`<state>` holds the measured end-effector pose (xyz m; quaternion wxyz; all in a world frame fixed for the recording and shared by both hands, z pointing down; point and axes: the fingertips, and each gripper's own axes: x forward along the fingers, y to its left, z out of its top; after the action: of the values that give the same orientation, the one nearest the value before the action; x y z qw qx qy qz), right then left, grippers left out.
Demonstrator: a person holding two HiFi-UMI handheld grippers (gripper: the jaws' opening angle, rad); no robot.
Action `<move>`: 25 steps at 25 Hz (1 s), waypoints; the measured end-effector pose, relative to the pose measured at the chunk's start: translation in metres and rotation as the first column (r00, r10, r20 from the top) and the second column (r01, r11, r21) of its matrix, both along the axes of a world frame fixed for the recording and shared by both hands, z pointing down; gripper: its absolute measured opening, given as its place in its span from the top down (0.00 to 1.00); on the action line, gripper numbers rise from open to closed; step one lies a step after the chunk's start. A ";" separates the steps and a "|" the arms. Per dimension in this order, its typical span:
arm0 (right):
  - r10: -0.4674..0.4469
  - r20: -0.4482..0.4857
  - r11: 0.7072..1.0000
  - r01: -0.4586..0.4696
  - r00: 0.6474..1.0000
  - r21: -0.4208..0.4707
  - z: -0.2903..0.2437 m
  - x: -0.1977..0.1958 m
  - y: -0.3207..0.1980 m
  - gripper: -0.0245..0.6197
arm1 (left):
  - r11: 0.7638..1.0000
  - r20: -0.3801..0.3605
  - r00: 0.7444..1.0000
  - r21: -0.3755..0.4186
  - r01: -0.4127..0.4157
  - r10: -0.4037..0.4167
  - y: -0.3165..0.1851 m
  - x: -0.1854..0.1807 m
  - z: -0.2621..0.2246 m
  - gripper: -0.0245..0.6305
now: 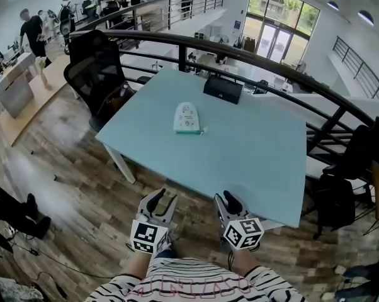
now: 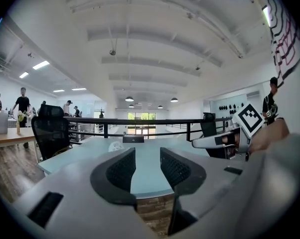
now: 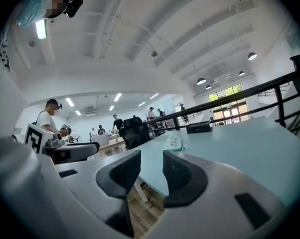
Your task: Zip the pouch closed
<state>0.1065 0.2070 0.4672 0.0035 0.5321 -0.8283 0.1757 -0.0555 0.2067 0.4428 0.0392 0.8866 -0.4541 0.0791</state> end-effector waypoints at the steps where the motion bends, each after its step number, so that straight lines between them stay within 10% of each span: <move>1: 0.011 -0.001 1.000 -0.011 1.000 -0.009 0.002 -0.005 -0.007 0.73 | 1.000 -0.001 1.000 -0.001 -0.010 0.010 -0.008 -0.006 0.000 0.76; 25: 0.132 -0.031 0.990 -0.134 0.991 -0.047 0.026 -0.066 -0.140 0.73 | 0.987 0.024 0.988 -0.064 -0.149 0.151 -0.146 -0.070 0.034 0.76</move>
<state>0.0406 0.0668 0.4931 0.0164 0.5883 -0.7863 0.1882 -0.1257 0.0603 0.4766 0.0541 0.9153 -0.3841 0.1085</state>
